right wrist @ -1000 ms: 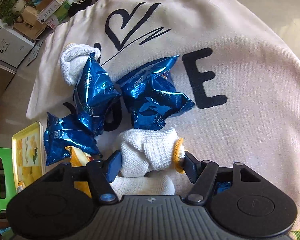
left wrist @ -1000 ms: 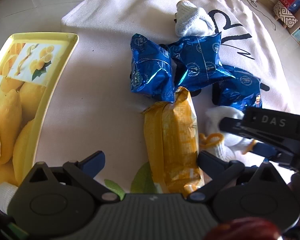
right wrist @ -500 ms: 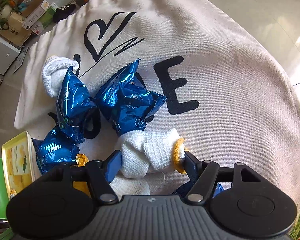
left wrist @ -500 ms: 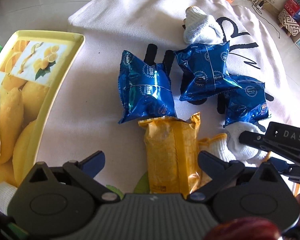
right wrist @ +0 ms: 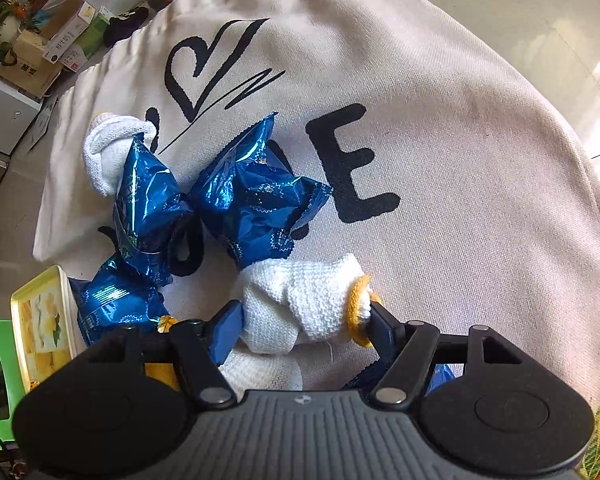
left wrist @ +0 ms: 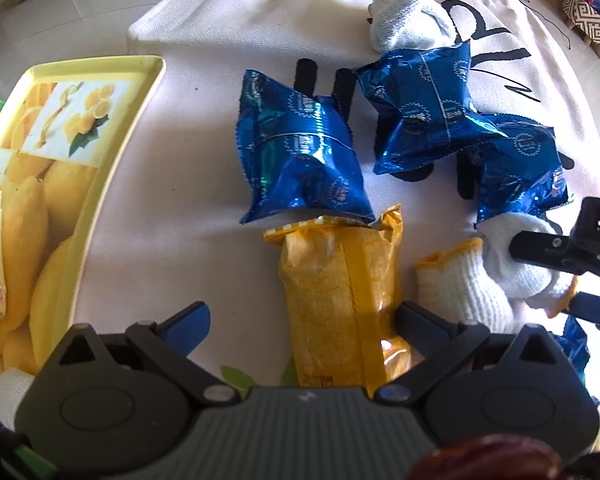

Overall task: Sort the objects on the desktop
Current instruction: 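Lower the left tool toward a yellow chip bag while right tool holds the glove, then close the left tool on the yellow chip bag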

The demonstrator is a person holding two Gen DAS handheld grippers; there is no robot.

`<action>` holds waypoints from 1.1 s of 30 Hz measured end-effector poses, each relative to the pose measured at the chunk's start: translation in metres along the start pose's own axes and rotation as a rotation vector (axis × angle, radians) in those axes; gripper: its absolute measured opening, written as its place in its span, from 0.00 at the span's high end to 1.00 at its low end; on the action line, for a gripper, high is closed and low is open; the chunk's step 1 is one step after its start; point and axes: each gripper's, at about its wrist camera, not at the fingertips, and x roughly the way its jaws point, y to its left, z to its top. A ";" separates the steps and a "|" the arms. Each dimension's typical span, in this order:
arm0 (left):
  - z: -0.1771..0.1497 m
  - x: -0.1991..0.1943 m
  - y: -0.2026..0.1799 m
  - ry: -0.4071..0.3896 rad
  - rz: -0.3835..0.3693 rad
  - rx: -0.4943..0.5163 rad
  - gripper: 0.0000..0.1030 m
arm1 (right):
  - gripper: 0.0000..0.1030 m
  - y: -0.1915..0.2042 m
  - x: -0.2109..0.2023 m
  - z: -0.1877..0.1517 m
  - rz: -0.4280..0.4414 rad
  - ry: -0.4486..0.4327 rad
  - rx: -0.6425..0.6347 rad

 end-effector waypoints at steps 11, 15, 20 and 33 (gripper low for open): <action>-0.010 0.016 -0.017 0.046 -0.005 0.056 0.01 | 0.28 0.006 0.003 -0.001 0.001 0.007 0.004; -0.016 0.023 -0.020 0.056 0.025 0.069 0.00 | 0.28 0.008 0.006 -0.002 -0.015 0.006 -0.004; -0.015 0.023 -0.017 0.060 0.023 0.058 0.00 | 0.26 0.010 0.013 -0.002 -0.026 0.011 -0.006; -0.022 0.014 -0.012 0.002 0.008 0.062 0.17 | 0.31 0.017 0.023 -0.009 -0.080 -0.021 -0.058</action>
